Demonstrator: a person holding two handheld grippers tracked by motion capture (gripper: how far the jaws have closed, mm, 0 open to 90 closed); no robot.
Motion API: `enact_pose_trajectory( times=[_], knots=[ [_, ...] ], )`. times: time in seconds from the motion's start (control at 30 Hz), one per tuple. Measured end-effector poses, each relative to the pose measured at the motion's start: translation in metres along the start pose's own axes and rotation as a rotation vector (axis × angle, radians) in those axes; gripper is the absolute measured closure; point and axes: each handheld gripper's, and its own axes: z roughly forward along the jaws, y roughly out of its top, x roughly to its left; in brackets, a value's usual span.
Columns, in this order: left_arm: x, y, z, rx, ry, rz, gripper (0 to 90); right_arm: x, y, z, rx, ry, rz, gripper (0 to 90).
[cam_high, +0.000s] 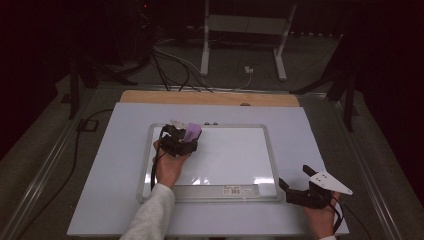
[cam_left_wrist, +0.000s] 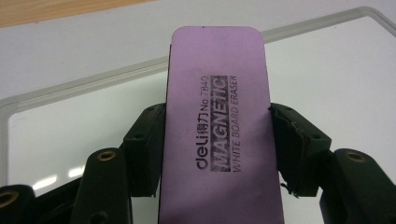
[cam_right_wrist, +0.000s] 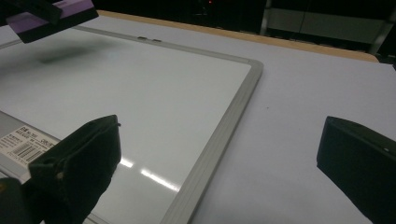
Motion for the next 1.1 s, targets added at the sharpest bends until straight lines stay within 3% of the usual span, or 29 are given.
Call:
enact_pose_trajectory(
  times=[0.37,0.6,0.83,1.1],
  knots=[
    [0.013,-0.026,-0.022,-0.018,-0.005,-0.014,41.7,0.000,0.000,0.000,0.000,0.003,0.002,0.2],
    [0.024,-0.053,-0.039,-0.006,-0.009,-0.039,41.7,0.000,-0.001,-0.002,0.000,-0.001,0.004,0.2],
    [0.029,-0.078,-0.053,0.020,-0.019,-0.068,41.8,0.002,-0.001,0.001,0.005,0.005,-0.001,0.2],
    [0.032,-0.102,-0.074,0.038,-0.001,-0.093,41.7,0.001,-0.001,-0.001,0.001,0.003,0.004,0.2]
  ],
)
